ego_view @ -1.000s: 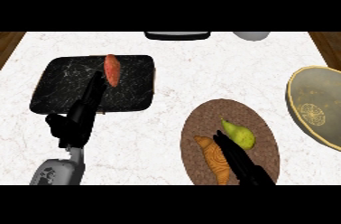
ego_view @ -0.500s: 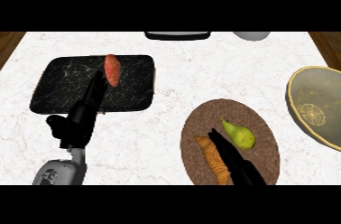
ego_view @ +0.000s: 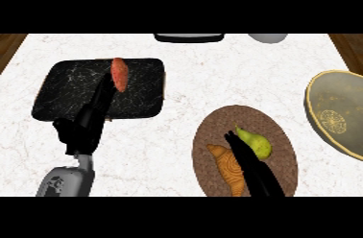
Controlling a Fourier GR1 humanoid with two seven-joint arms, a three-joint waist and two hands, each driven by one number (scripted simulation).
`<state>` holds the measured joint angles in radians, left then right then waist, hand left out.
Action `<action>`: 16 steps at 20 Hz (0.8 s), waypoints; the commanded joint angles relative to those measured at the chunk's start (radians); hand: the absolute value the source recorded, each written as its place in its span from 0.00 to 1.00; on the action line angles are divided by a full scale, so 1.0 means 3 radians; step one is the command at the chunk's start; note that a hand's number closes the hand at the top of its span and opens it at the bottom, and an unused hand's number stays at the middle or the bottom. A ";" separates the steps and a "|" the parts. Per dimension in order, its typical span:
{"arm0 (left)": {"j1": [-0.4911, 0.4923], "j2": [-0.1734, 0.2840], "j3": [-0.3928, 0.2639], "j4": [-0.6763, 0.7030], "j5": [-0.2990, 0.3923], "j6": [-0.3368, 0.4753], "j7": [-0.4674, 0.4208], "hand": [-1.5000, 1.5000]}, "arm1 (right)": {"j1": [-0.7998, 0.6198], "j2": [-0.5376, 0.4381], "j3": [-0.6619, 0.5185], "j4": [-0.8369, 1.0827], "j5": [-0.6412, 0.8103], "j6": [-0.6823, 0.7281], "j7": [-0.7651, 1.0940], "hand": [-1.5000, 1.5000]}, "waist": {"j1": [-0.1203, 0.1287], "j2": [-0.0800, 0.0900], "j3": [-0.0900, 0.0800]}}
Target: Pick the croissant from the placemat and place it in the bowl
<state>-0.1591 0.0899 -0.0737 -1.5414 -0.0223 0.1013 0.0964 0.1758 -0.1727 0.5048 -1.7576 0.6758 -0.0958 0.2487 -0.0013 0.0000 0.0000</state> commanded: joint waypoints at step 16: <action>-0.0060 -0.0029 0.0088 0.0040 -0.0029 -0.0139 -0.0024 0.50 | -0.0371 -0.0112 0.0150 0.0607 0.0465 0.0299 -0.0513 1.00 | 0.0001 0.0001 0.0000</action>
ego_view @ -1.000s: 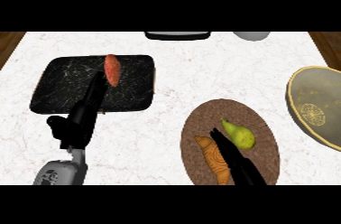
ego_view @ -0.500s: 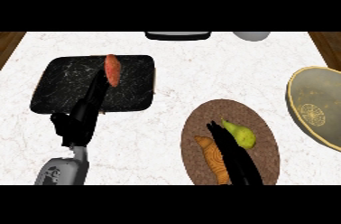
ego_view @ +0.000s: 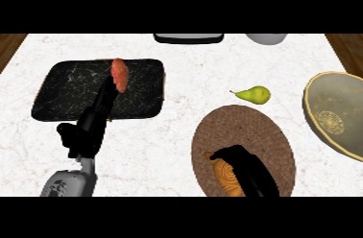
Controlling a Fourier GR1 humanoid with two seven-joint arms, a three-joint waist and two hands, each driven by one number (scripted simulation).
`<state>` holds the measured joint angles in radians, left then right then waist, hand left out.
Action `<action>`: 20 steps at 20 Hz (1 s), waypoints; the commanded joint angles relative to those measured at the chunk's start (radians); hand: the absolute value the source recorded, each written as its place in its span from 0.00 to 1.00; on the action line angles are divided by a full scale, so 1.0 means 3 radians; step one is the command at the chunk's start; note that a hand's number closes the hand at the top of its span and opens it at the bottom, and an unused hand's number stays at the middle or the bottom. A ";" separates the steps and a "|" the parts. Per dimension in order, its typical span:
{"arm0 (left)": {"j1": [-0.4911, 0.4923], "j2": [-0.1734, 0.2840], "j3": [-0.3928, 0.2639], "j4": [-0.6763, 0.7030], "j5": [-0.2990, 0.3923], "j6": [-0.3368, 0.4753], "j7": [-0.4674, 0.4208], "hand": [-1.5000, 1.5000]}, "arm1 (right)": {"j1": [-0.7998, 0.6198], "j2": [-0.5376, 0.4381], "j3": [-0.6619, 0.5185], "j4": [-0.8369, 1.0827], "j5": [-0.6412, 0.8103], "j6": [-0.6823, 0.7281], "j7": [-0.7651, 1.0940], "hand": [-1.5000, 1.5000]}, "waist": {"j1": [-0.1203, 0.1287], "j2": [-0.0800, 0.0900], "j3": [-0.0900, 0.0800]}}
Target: Pick the croissant from the placemat and place it in the bowl
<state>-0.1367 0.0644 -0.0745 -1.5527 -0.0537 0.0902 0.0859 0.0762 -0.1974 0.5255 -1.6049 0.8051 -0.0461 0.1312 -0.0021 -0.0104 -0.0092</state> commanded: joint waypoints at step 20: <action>0.0178 -0.0060 -0.0009 -0.0051 -0.0036 -0.0006 -0.0098 0.50 | 0.0996 -0.0091 -0.0701 -0.2176 -0.1200 -0.0030 -0.0402 1.00 | -0.0048 0.0019 0.0029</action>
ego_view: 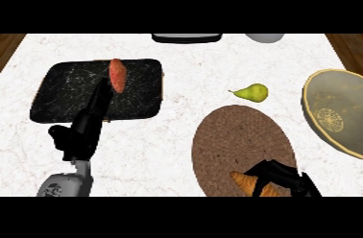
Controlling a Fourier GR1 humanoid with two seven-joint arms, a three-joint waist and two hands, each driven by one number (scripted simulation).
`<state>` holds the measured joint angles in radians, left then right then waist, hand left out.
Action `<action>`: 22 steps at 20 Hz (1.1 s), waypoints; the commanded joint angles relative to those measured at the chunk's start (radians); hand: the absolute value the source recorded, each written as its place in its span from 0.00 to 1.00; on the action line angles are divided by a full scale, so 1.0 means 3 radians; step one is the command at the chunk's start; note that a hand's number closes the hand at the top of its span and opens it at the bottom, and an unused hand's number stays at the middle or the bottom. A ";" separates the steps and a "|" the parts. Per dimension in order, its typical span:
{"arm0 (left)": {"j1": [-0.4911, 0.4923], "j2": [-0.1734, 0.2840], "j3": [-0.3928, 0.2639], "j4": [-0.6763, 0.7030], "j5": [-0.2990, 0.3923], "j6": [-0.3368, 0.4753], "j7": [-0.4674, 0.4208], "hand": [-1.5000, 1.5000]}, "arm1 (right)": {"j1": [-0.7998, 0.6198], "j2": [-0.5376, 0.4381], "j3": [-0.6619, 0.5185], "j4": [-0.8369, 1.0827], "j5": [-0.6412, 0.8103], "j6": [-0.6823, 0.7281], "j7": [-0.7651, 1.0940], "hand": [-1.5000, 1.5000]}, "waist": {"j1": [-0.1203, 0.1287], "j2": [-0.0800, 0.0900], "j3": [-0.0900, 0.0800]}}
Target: Pick the croissant from the placemat and place it in the bowl
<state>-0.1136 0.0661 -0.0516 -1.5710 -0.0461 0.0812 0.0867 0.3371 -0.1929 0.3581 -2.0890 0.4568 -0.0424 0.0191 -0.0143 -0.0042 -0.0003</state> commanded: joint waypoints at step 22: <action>-0.0334 -0.0028 0.0083 0.0284 -0.0014 -0.0023 0.0018 0.50 | -0.2245 -0.0617 -0.1270 -0.0966 0.0000 0.0665 0.2777 1.00 | 0.0038 0.0014 -0.0002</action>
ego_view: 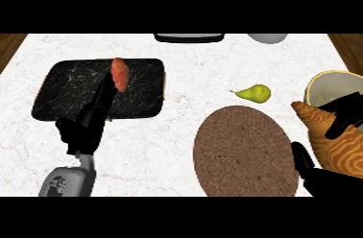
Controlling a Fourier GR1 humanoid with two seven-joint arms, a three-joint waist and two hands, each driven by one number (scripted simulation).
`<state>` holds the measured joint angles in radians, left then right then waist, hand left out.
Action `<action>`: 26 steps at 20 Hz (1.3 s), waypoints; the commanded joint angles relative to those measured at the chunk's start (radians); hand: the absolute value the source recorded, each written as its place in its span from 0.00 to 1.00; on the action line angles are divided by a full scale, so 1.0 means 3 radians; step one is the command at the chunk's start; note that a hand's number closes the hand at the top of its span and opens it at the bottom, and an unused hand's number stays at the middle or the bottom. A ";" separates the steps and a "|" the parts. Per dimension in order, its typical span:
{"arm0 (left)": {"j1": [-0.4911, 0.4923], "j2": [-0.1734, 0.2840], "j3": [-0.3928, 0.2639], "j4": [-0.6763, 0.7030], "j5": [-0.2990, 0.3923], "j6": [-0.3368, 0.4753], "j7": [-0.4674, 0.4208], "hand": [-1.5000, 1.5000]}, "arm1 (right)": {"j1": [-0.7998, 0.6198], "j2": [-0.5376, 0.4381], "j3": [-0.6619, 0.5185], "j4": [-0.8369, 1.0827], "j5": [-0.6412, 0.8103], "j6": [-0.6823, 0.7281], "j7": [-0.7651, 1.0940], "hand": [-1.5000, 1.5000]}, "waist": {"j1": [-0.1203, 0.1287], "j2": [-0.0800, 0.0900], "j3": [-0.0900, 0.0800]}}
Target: Pick the croissant from the placemat and place it in the bowl
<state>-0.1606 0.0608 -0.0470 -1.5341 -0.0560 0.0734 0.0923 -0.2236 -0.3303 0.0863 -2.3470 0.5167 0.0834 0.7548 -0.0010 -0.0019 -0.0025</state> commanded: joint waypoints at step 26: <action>-0.0001 -0.0039 0.0045 0.0022 -0.0028 -0.0038 -0.0090 0.50 | -0.0341 -0.0797 -0.1279 0.3255 0.0463 -0.0395 -0.2185 1.00 | 0.0024 0.0016 0.0010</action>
<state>-0.1500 0.0489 -0.0395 -1.5361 -0.0549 0.0544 0.0797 -0.3495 -0.5824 -0.2740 -1.5237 0.6425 0.0362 0.2288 0.0066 0.0028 0.0004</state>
